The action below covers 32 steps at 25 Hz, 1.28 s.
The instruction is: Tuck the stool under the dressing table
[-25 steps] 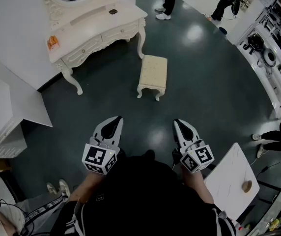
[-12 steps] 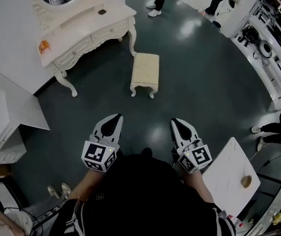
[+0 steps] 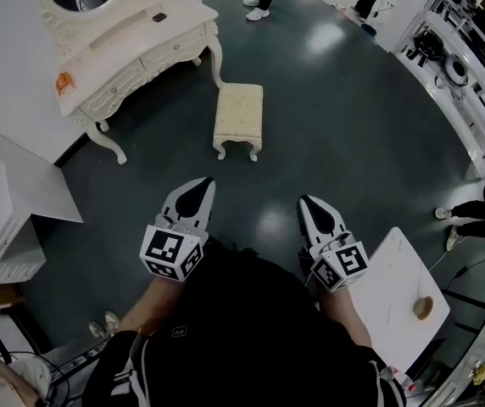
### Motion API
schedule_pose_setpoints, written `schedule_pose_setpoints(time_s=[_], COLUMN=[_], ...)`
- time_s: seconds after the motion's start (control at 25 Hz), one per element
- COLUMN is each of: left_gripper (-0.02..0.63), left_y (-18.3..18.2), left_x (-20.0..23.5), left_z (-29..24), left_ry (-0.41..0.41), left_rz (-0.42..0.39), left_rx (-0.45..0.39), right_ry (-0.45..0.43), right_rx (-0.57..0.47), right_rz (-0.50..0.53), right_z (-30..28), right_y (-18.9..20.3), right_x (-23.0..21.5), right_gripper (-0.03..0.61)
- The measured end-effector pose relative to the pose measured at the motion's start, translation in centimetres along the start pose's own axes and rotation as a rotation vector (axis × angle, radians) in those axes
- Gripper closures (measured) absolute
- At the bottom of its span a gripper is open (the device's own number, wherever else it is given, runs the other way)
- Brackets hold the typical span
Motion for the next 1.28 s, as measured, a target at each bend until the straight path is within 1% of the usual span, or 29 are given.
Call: schedule_pose_setpoints(time_s=[0.12,0.32,0.48,0.72,1.0,1.16,1.28], left_gripper=[0.606,0.606,0.606,0.606,0.606,0.606,0.607], left_y=[0.0,-0.3,-0.3,-0.4,-1.4,-2.8,-3.0], left_x=[-0.2,0.4,1.5,3.6,8.5,11.7,14.5], left_z=[-1.2,-3.4,-6.0,-10.9,-17.7,-21.7,-24.0], left_ry=[0.008,0.019,0.039,0.064,0.056,0.049,0.035], left_rz=[0.001,0.001,0.01,0.032,0.06,0.06,0.08], left_rx=[0.017,0.02,0.024,0.017,0.019,0.004,-0.005], right_ry=[0.02,0.046,0.069,0.106,0.106,0.057,0.028], right_rx=[0.017,0.032,0.034,0.052,0.08,0.107,0.132], right_rz=[-0.012,-0.043,-0.051,-0.063,-0.051,-0.017,-0.012], right_z=[0.5,0.2,-1.0,-3.9,-11.2,-17.1,-21.5], right_y=[0.3,0.7,0.5,0.3,-1.9,-3.8,-4.7], right_x=[-1.3,-3.1,-4.7,-8.1,-12.8,-14.9,-16.2], right_gripper=[0.558,0.558,0.558,0.558,0.558,0.558,0.558])
Point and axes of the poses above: the fingertips, and each gripper's own axes: z backward along the fingers, x to its left, y out of its underside, the point moved 5 cm from there along z, backward along the fingers, and after that the axes turned 1 degree about -z, right-handed, at the moved point
